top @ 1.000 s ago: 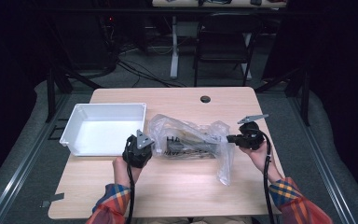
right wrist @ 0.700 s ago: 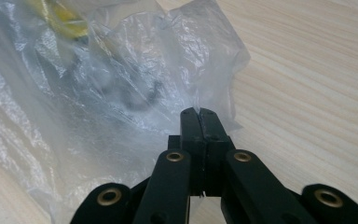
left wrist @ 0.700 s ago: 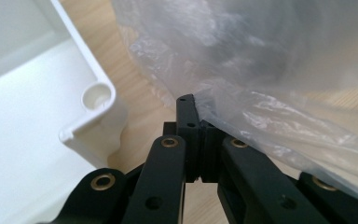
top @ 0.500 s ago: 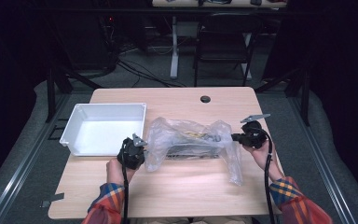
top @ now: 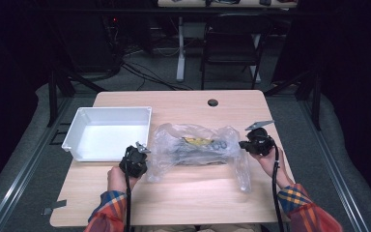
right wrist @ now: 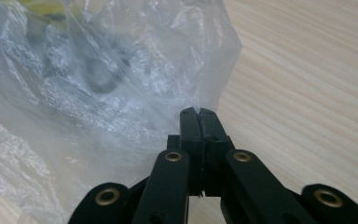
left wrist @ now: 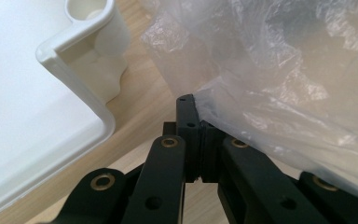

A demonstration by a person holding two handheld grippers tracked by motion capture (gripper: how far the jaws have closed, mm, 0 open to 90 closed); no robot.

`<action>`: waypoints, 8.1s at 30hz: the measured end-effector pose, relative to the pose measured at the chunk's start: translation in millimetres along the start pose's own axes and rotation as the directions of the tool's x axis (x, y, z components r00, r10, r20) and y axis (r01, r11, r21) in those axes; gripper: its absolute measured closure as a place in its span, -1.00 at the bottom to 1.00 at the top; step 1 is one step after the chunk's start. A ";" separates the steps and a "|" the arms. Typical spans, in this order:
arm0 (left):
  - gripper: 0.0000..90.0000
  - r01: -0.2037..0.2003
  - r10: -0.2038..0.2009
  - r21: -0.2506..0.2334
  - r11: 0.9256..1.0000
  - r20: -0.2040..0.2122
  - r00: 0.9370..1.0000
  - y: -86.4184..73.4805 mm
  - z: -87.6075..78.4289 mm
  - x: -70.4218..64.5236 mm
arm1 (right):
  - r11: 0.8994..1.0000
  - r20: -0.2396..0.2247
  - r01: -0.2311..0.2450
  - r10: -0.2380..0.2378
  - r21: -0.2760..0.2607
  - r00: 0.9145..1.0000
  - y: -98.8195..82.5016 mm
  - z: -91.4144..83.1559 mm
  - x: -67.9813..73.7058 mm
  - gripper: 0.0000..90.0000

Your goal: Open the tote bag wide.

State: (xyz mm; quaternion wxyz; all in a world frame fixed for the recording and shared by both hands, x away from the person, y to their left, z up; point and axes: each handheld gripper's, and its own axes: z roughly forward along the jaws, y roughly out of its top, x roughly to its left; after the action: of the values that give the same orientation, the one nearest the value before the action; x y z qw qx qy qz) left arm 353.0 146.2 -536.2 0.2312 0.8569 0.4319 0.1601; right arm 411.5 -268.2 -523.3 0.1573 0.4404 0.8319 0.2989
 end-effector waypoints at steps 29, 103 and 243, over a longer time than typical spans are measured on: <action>0.96 0.011 -0.011 -0.003 1.000 0.006 1.000 -0.5 2.1 4.8 | 0.959 -0.124 0.275 -0.282 -0.070 0.951 -1.6 -42.9 52.7 -0.34; 1.00 0.086 -0.086 -0.003 0.996 -0.073 0.994 -11.1 -0.7 5.9 | 0.995 -0.044 0.096 -0.098 -0.041 0.994 10.3 -9.5 15.7 1.00; 1.00 -0.330 0.328 -0.020 0.944 -0.081 0.941 41.1 20.3 -67.7 | 0.998 -0.195 -0.010 -0.003 -0.068 0.981 30.0 -10.6 17.6 1.00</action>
State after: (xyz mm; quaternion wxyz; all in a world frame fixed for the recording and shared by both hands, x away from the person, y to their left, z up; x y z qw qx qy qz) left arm 351.1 64.5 -536.4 0.1988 0.9063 0.2884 0.2362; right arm 415.2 -244.4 -496.1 0.0896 0.4048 0.8317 0.3693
